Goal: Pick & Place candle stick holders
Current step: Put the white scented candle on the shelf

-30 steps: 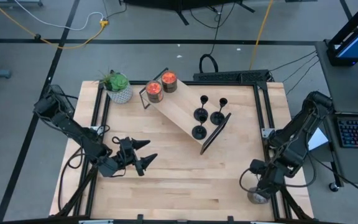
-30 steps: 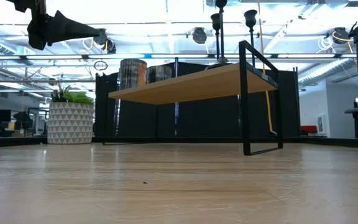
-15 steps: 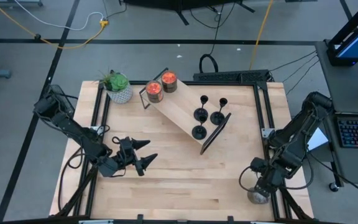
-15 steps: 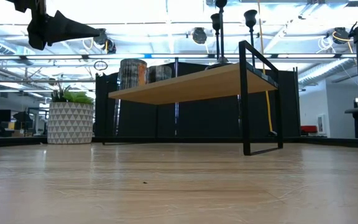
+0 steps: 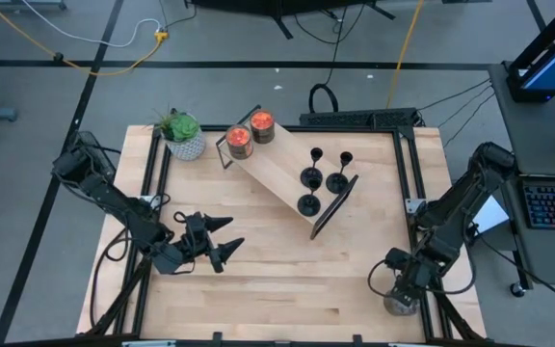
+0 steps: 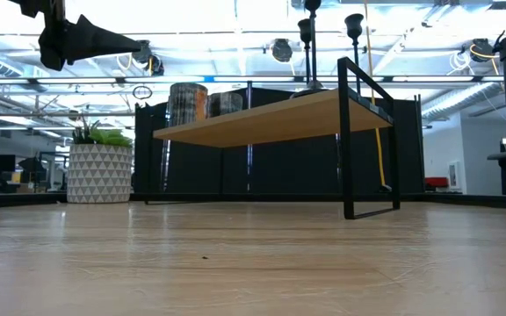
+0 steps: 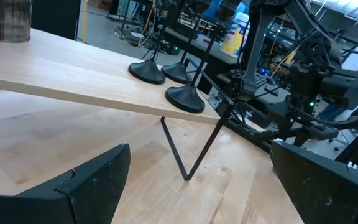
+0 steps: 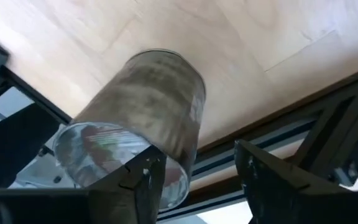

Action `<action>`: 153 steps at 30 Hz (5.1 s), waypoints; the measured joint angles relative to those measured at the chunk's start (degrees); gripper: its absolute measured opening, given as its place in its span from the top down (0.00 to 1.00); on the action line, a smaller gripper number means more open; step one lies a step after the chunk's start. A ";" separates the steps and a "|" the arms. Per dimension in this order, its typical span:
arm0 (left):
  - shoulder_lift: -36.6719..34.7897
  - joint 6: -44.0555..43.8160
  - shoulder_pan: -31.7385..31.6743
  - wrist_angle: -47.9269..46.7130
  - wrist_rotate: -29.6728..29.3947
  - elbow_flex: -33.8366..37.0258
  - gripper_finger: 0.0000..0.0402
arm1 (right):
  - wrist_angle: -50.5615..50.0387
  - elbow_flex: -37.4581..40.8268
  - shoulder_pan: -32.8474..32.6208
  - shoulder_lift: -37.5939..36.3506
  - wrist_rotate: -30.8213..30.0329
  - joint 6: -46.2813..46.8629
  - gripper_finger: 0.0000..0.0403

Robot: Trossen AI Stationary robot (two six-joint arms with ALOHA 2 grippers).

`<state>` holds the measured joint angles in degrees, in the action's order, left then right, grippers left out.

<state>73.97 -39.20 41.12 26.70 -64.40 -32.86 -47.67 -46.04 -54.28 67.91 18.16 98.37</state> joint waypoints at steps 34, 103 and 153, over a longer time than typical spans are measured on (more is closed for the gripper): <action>-0.01 -1.61 0.00 0.17 0.00 0.00 0.02 | 21.76 0.67 7.51 0.05 -7.81 -3.24 1.00; 7.51 7.06 -10.67 -18.26 58.54 -23.05 0.00 | 23.53 -42.28 30.67 29.67 -13.74 -39.50 1.00; 21.39 5.47 -14.75 -29.89 67.55 -38.71 0.13 | 25.19 -42.19 30.99 29.67 -15.62 -41.68 1.00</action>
<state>95.36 -33.73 26.37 -3.19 3.15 -71.57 -22.47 -88.23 -23.29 97.58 2.55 56.69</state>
